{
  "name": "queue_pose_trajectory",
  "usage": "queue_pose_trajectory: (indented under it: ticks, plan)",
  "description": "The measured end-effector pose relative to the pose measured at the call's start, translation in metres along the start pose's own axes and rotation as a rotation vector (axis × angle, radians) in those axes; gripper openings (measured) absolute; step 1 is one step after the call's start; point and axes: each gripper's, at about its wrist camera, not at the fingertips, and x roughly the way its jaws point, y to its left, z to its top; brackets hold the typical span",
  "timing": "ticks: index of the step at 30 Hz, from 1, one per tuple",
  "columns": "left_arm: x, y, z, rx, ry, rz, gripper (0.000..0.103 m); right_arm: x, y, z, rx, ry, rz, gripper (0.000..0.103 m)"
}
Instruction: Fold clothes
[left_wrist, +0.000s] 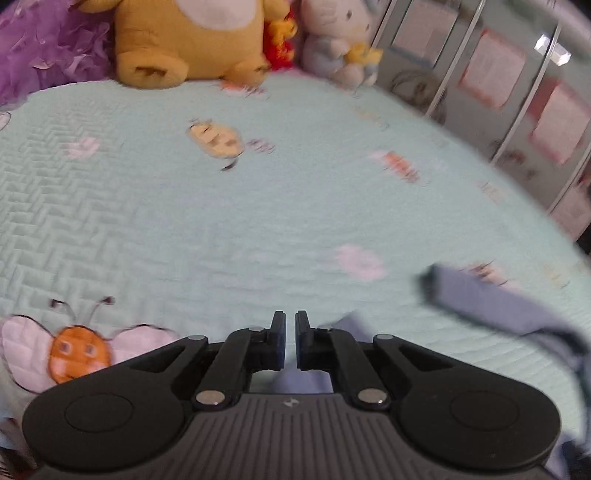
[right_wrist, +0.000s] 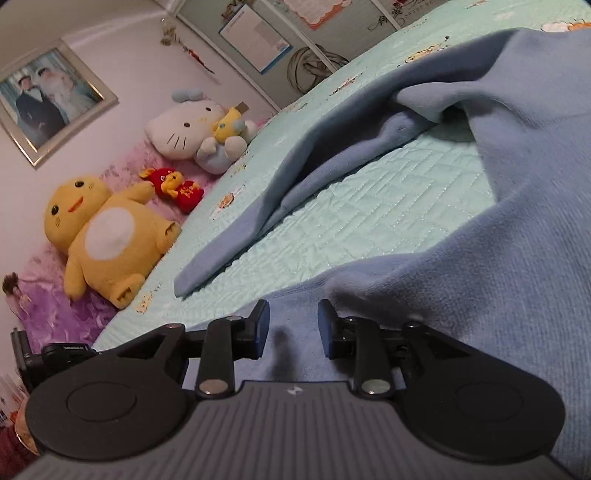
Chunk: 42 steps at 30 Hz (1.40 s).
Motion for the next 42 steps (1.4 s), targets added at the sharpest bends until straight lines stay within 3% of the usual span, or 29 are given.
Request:
queue_pose_trajectory:
  ticks: [4, 8, 11, 17, 19, 20, 26, 30, 32, 34, 38, 42]
  plan:
    - [-0.017, 0.010, -0.017, -0.066, 0.018, -0.078, 0.005, -0.001, -0.004, 0.000, 0.015, -0.004, 0.022, 0.029]
    - [-0.039, 0.003, -0.037, -0.133, 0.066, -0.144, 0.035, -0.001, -0.004, 0.000, 0.015, -0.007, 0.027, 0.029]
    - [-0.053, -0.007, -0.049, -0.140, 0.068, -0.155, 0.045, -0.001, -0.005, -0.001, 0.025, -0.010, 0.035, 0.029]
    - [-0.033, -0.027, -0.065, -0.135, 0.133, -0.174, 0.044, -0.001, -0.008, -0.001, 0.036, -0.014, 0.048, 0.029]
    - [-0.028, -0.034, -0.066, -0.088, 0.106, -0.155, 0.028, -0.002, -0.008, -0.001, 0.040, -0.015, 0.051, 0.029]
    - [-0.025, -0.036, -0.066, -0.068, 0.102, -0.137, 0.010, -0.002, -0.009, -0.001, 0.042, -0.016, 0.053, 0.029]
    - [-0.023, -0.040, -0.063, -0.022, 0.097, -0.078, 0.012, -0.003, -0.010, -0.002, 0.051, -0.020, 0.065, 0.029]
    - [-0.036, -0.048, -0.061, -0.014, 0.088, 0.023, 0.019, -0.007, -0.008, -0.002, 0.049, -0.032, 0.062, 0.030]
    - [-0.051, -0.051, -0.059, 0.007, 0.046, 0.077, 0.019, -0.016, -0.004, -0.003, 0.047, -0.057, 0.052, 0.038]
    - [-0.066, -0.059, -0.058, 0.053, -0.019, 0.100, 0.025, -0.030, -0.002, -0.008, 0.058, -0.087, 0.052, 0.054]
    - [-0.078, -0.088, -0.059, 0.197, -0.071, -0.003, 0.036, -0.059, -0.006, -0.020, 0.089, -0.134, 0.056, 0.054]
    - [-0.061, -0.125, -0.068, 0.313, -0.004, -0.141, 0.044, -0.075, -0.015, -0.024, 0.118, -0.150, 0.036, 0.054]
